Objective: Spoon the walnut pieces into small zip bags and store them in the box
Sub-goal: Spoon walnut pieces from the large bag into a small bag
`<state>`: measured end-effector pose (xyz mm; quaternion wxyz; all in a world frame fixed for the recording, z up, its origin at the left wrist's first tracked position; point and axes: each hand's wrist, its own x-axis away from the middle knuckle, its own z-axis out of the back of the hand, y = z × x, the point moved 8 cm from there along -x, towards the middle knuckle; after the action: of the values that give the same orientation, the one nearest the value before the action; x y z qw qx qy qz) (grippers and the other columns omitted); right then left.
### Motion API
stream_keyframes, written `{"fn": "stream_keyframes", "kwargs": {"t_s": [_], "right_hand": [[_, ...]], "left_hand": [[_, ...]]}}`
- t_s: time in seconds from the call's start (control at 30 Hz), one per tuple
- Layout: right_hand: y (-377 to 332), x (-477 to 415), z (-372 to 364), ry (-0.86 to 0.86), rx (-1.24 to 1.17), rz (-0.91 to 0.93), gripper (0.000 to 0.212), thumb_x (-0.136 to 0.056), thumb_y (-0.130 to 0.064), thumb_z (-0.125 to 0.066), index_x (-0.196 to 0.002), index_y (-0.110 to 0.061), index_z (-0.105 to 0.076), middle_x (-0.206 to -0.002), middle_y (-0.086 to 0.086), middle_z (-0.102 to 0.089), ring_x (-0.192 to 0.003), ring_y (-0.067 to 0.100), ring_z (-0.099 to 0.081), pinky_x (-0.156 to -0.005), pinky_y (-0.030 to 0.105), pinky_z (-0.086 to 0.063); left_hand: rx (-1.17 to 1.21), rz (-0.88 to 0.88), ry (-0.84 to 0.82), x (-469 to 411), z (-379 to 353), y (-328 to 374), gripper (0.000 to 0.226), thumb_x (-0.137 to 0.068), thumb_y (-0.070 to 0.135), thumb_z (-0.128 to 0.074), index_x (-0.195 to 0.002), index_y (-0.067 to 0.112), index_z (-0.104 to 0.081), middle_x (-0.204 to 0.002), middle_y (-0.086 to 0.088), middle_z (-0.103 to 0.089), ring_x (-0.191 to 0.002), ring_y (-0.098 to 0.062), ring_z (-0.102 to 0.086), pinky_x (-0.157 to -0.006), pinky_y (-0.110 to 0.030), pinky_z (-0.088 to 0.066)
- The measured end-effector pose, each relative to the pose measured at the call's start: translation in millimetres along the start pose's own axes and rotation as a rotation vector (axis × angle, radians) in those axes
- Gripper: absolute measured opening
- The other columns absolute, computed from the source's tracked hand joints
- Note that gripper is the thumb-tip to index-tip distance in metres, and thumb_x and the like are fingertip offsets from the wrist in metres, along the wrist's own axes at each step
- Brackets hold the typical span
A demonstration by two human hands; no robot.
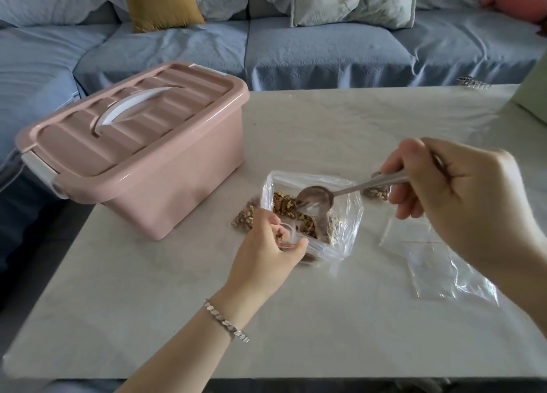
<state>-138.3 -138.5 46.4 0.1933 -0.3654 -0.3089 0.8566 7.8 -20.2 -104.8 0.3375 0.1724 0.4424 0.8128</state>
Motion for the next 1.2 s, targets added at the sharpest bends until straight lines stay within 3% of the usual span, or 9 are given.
{"fn": "stream_keyframes", "kwargs": {"t_s": [0.3, 0.43, 0.6, 0.7, 0.8, 0.9, 1.0, 1.13, 1.2], "right_hand": [[113.1, 36.9, -56.9, -0.069, -0.114, -0.322, 0.029, -0.095, -0.016, -0.043, -0.072, -0.024, -0.058, -0.059, 0.005, -0.063, -0.048, 0.014, -0.06, -0.05, 0.012, -0.045], [125.9, 45.8, -77.0, -0.08, -0.149, -0.391, 0.029, -0.096, -0.014, -0.044, -0.073, -0.022, -0.06, -0.059, 0.005, -0.063, -0.048, 0.015, -0.061, -0.051, 0.017, -0.049], [145.2, 58.6, -88.1, -0.051, -0.331, -0.662, 0.034, -0.098, -0.02, -0.041, -0.073, -0.011, -0.061, -0.05, 0.004, -0.062, -0.042, 0.019, -0.06, -0.043, 0.022, -0.049], [153.2, 65.9, -82.1, 0.026, -0.426, -0.814, 0.036, -0.099, -0.022, -0.038, -0.073, -0.007, -0.059, -0.054, 0.012, -0.06, -0.038, 0.015, -0.059, -0.04, 0.019, -0.047], [158.5, 68.9, -68.2, 0.131, -0.507, -0.91, 0.039, -0.1, -0.023, -0.036, -0.073, -0.006, -0.058, -0.046, 0.005, -0.06, -0.035, 0.013, -0.057, -0.037, 0.016, -0.045], [154.4, 64.0, -50.4, 0.184, -0.522, -0.895, 0.039, -0.1, -0.025, -0.036, -0.073, -0.007, -0.058, -0.041, 0.003, -0.06, -0.035, 0.011, -0.056, -0.037, 0.015, -0.045], [138.5, 52.3, -28.6, 0.223, -0.5, -0.819, 0.04, -0.099, -0.026, -0.036, -0.073, -0.007, -0.058, -0.043, 0.003, -0.061, -0.034, 0.011, -0.055, -0.037, 0.015, -0.044], [105.4, 31.4, -3.3, 0.253, -0.478, -0.686, 0.042, -0.099, -0.03, -0.037, -0.069, -0.009, -0.059, -0.044, 0.004, -0.061, -0.033, 0.012, -0.053, -0.035, 0.015, -0.04], [85.8, 21.7, 3.4, 0.242, -0.46, -0.603, 0.043, -0.098, -0.029, -0.038, -0.067, -0.01, -0.059, -0.044, 0.004, -0.06, -0.033, 0.014, -0.052, -0.035, 0.015, -0.039]], "left_hand": [[-0.007, 0.179, -0.123, 6.6, -7.9, -34.3, 0.034, -0.08, 0.034, -0.065, -0.09, 0.024, -0.033, -0.082, 0.004, -0.057, -0.055, -0.009, -0.054, -0.057, -0.029, -0.048], [0.051, 0.184, -0.179, 3.1, -18.1, -32.5, 0.038, -0.082, 0.03, -0.067, -0.099, 0.019, -0.034, -0.09, 0.009, -0.057, -0.061, -0.016, -0.06, -0.048, -0.02, -0.046], [0.046, 0.157, -0.176, -1.9, -23.5, -33.4, 0.041, -0.08, 0.032, -0.069, -0.101, 0.02, -0.035, -0.093, 0.008, -0.056, -0.08, -0.009, -0.06, -0.064, -0.022, -0.046], [0.045, 0.132, -0.148, -0.5, -20.0, -31.6, 0.04, -0.079, 0.03, -0.07, -0.097, 0.023, -0.035, -0.09, 0.009, -0.057, -0.076, -0.005, -0.06, -0.065, -0.021, -0.045], [-0.003, 0.091, -0.082, 2.5, -7.1, -29.3, 0.039, -0.079, 0.03, -0.069, -0.086, 0.03, -0.031, -0.093, 0.01, -0.058, -0.07, -0.004, -0.062, -0.063, -0.023, -0.046], [-0.074, -0.003, 0.009, 6.2, 10.2, -16.5, 0.04, -0.078, 0.028, -0.07, -0.083, 0.03, -0.03, -0.086, 0.011, -0.058, -0.065, 0.0, -0.06, -0.054, -0.017, -0.043], [-0.059, -0.067, 0.064, 4.1, 21.5, 0.3, 0.039, -0.078, 0.028, -0.07, -0.083, 0.028, -0.032, -0.082, 0.008, -0.057, -0.069, -0.007, -0.061, -0.056, -0.017, -0.043], [0.019, 0.033, -0.018, -6.5, 10.7, 5.7, 0.037, -0.078, 0.03, -0.068, -0.089, 0.026, -0.033, -0.079, 0.005, -0.055, -0.064, -0.011, -0.054, -0.065, -0.026, -0.046], [0.019, 0.052, -0.007, -8.6, 5.4, 6.2, 0.038, -0.077, 0.03, -0.069, -0.091, 0.023, -0.034, -0.079, 0.006, -0.054, -0.065, -0.008, -0.054, -0.064, -0.02, -0.044]]}}
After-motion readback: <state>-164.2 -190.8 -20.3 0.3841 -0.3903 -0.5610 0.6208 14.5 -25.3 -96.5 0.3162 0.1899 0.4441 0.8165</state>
